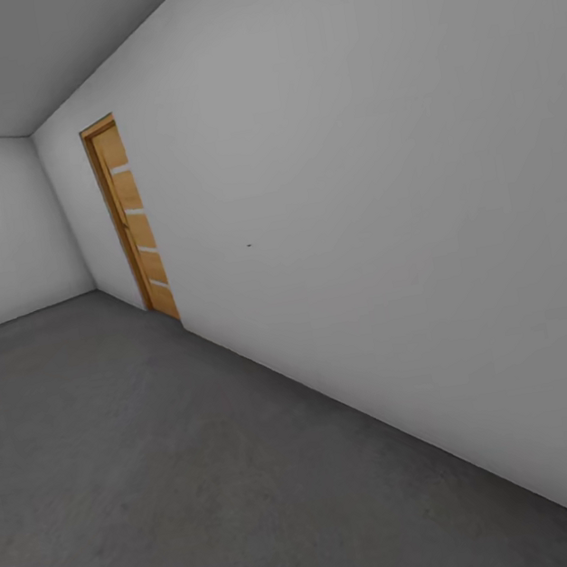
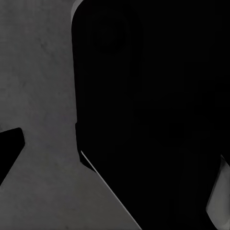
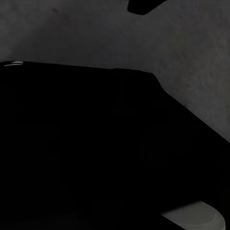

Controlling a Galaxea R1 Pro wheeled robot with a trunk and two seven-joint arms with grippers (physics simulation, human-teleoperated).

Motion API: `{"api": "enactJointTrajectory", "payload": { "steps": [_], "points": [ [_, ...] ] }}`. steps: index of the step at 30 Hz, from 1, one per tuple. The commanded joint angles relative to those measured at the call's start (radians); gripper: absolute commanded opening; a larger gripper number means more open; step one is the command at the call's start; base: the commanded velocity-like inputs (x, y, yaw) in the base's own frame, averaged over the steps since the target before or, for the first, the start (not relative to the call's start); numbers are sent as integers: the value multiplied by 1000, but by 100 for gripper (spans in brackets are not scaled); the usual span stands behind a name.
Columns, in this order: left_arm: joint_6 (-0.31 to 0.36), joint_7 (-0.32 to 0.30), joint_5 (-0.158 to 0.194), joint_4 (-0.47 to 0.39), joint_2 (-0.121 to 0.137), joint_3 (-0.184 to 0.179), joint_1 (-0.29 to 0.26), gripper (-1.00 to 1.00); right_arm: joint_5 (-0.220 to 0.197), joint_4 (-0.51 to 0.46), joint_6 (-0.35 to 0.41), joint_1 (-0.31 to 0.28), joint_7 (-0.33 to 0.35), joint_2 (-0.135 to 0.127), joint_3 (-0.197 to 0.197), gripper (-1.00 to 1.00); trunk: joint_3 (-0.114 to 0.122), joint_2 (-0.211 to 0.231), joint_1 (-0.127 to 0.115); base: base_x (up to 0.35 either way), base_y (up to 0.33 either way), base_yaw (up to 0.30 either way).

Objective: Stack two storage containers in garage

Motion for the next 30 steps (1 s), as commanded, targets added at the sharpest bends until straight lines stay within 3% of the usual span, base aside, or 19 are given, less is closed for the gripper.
{"api": "enactJointTrajectory", "payload": {
  "steps": [1,22,30],
  "points": [
    [0,0,0,0,0,1,0,100,0,0,0,0,1,0,0,100,-1,0,1,241,240,1],
    [0,0,0,0,0,-1,0,100,8,0,0,0,1,0,4,100,-1,0,1,212,262,2],
    [0,0,0,0,0,-2,0,100,9,0,0,0,1,0,4,100,-1,0,1,193,271,196]
  ]
}}
